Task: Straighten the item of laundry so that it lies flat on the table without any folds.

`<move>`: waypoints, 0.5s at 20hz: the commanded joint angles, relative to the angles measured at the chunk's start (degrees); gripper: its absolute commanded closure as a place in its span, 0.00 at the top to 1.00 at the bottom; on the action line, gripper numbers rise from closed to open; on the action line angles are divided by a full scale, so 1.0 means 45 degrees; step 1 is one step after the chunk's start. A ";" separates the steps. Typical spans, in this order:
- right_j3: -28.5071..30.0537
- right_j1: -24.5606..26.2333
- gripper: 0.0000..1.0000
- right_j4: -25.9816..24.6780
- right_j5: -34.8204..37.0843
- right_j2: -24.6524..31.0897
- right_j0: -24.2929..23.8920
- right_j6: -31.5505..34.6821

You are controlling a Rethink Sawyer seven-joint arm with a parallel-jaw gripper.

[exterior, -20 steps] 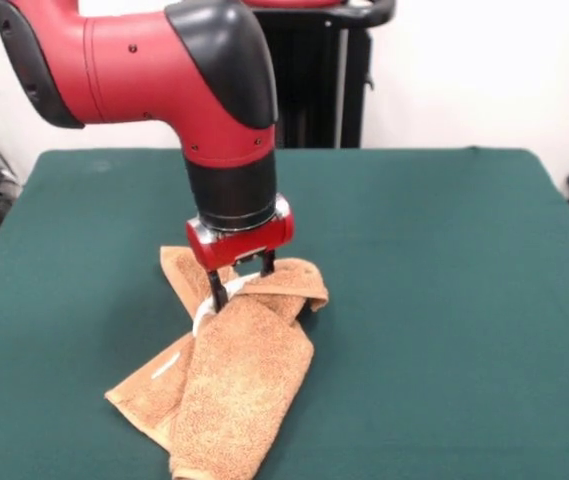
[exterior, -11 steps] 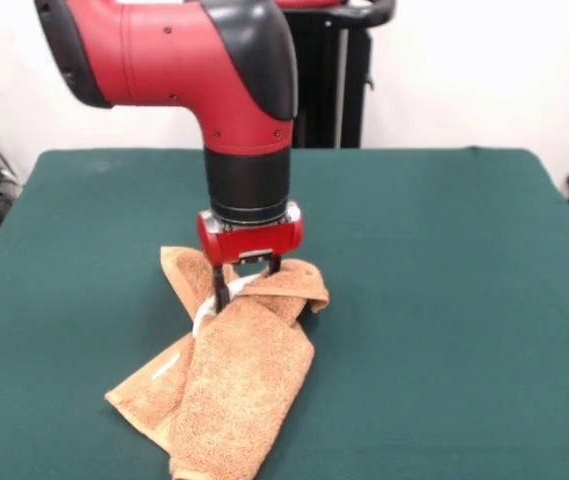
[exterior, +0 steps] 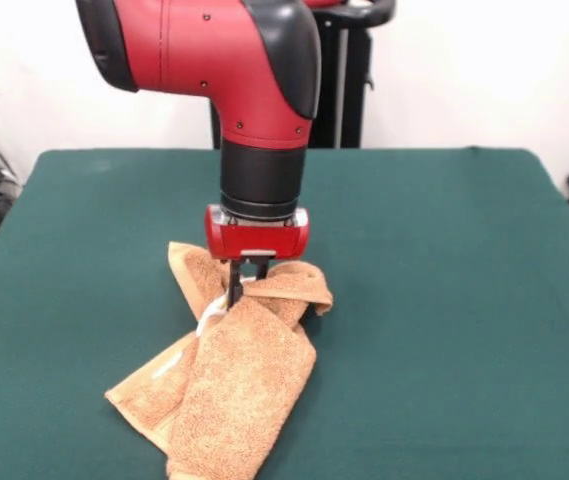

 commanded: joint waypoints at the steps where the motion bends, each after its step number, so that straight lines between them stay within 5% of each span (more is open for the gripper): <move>1: 0.0342 0.1848 0.00 0.0693 -0.1422 0.1045 0.0080 0.2507; 10: 0.1866 0.0418 0.00 0.0551 -0.2051 0.2654 -0.1211 0.2286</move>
